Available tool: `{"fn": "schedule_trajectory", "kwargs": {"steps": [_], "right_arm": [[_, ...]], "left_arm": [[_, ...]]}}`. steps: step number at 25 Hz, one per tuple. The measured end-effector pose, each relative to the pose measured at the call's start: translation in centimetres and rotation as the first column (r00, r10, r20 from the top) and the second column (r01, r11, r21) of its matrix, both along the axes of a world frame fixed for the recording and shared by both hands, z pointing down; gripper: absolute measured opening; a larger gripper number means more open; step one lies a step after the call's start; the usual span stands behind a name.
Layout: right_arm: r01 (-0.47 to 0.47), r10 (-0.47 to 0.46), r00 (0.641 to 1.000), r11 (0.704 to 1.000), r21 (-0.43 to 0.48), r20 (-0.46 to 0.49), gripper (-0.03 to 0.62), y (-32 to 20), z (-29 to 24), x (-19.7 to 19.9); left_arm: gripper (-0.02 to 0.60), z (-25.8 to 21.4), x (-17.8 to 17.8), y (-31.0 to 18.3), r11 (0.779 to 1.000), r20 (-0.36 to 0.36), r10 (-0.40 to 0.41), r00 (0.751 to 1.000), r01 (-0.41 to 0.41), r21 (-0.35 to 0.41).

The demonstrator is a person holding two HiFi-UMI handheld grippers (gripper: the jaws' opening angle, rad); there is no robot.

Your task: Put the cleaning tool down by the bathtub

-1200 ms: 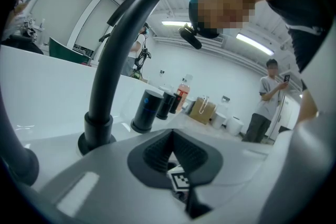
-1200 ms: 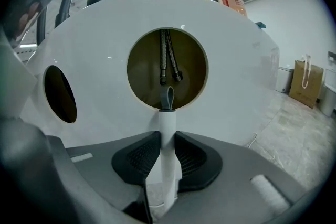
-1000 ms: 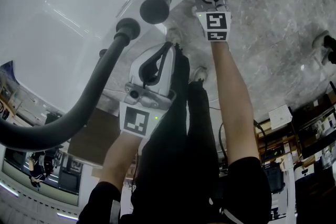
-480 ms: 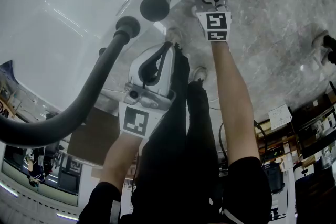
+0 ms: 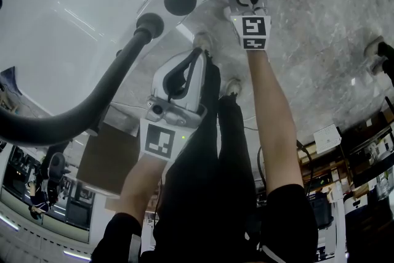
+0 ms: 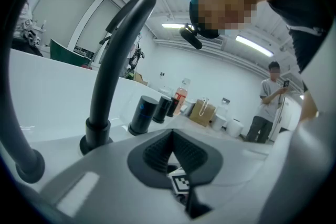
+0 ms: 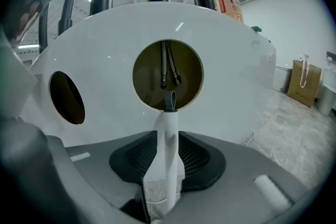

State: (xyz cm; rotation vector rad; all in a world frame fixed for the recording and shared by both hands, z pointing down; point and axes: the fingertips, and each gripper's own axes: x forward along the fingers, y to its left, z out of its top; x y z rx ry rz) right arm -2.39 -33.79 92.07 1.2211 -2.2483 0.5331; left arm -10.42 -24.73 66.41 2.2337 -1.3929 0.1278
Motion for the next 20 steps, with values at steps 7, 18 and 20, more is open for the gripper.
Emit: {"fn": "schedule_trajectory", "kwargs": {"steps": [7, 18, 20], "right_arm": [[-0.017, 0.017, 1.0, 1.0, 0.007, -0.01, 0.081, 1.1, -1.7, 1.3], [-0.058, 0.058, 0.998, 0.997, -0.048, -0.006, 0.0, 4.7, -5.0, 3.3], [-0.069, 0.069, 0.998, 0.996, -0.05, -0.001, 0.0, 5.5, -5.9, 3.7]], "left_arm": [[0.006, -1.4, 0.9, 1.4, 1.0, 0.001, -0.004, 1.0, 0.004, 0.009], [0.006, -5.0, 2.3, 3.5, 0.999, -0.008, -0.025, 1.0, 0.025, 0.046], [0.006, -6.1, 2.6, 4.1, 0.998, -0.011, -0.03, 0.999, 0.031, 0.052]]}}
